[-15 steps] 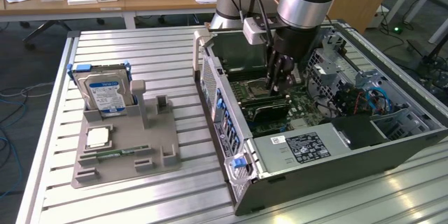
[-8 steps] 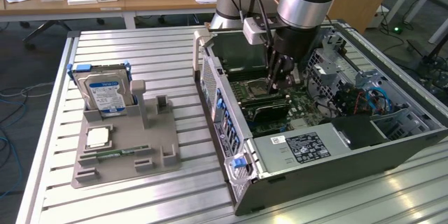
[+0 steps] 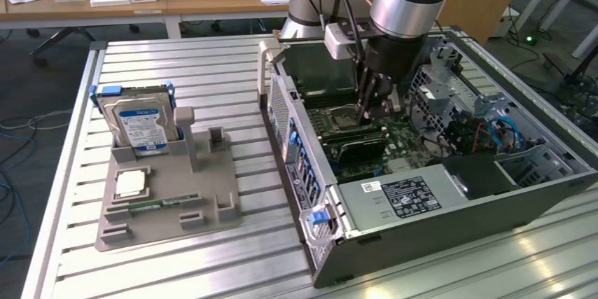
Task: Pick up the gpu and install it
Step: 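Press down on the gpu until it lock into place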
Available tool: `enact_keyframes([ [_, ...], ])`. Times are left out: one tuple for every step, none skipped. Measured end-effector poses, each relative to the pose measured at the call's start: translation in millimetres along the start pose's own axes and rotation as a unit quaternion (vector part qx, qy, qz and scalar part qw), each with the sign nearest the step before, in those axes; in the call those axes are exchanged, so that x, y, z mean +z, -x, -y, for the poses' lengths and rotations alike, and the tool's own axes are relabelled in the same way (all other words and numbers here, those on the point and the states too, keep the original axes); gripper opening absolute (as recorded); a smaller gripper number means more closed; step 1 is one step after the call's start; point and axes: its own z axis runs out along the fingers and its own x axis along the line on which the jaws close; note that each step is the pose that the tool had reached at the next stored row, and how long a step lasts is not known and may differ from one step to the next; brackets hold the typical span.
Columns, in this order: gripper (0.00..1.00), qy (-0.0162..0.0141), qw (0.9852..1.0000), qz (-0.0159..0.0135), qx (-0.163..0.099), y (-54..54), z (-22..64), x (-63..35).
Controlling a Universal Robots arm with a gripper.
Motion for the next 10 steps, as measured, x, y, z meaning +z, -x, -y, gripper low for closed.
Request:
enact_keyframes([
  [0.11,0.0000,1.0000,-0.0001,0.000,0.9,-0.1,0.0],
  [0.11,0.0000,1.0000,-0.0001,0.000,2.0,-0.1,0.0],
  [0.11,0.0000,1.0000,-0.0001,0.000,3.4,-0.2,0.2],
  [0.11,0.0001,1.0000,-0.0001,0.000,4.7,-0.2,0.3],
  [0.11,0.0000,1.0000,-0.0001,0.000,5.7,-0.2,0.5],
  [0.11,0.0000,1.0000,0.0000,0.000,6.3,0.4,0.7],
  [0.11,0.0000,1.0000,0.0000,0.000,6.5,1.5,0.9],
  [0.11,0.0000,1.0000,0.0000,0.000,6.6,2.8,1.1],
  [0.11,0.0000,1.0000,0.0000,0.000,6.6,3.7,1.3],
  [0.11,0.0000,1.0000,-0.0001,0.000,6.6,3.8,1.3],
])
